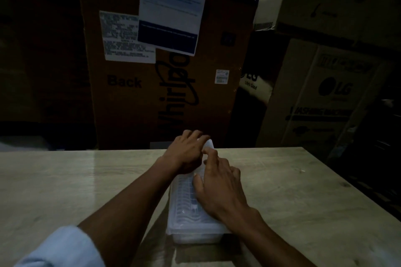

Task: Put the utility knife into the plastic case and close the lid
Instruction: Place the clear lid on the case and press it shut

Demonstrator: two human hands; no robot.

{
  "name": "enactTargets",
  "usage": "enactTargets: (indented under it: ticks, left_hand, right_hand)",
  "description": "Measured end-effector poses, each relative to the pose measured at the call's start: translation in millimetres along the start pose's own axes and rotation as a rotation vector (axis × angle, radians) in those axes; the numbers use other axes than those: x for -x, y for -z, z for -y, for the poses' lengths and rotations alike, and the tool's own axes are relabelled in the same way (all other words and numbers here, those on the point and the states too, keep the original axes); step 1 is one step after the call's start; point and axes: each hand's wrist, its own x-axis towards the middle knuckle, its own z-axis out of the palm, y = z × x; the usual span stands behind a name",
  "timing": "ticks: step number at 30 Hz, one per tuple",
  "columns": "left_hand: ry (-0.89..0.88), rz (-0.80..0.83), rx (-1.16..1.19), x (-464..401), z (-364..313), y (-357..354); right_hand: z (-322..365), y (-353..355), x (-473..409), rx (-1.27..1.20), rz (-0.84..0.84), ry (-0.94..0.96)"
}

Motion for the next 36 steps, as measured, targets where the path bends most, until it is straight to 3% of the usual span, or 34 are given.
enactTargets:
  ticks: [3,9,15,19,24,30,36]
  left_hand:
    - [-0.029,0.056,0.054,-4,4,1]
    - [0.037,-0.044,0.306,8,6,-3]
    - [0.132,-0.206,-0.043,21,-7,4]
    - [0.177,-0.251,0.083,47,-15,3]
    - [0.267,-0.266,0.464,79,-24,0]
    - [0.251,-0.299,0.181,79,-24,1]
    - [0.261,-0.324,0.143,81,-25,3]
  right_hand:
    - [-1,-1,0,-0.011,-0.016,-0.006]
    - [0,0,0,0.048,-0.053,-0.004]
    - [1,1,0,0.061,-0.055,-0.015]
    - [1,0,-1,0.096,-0.012,-0.006]
    - [-2,3,0,0.049,0.009,-0.006]
    - [-3,1,0,0.001,-0.047,-0.011]
    - [-4,-1,-2,0.057,-0.040,-0.014]
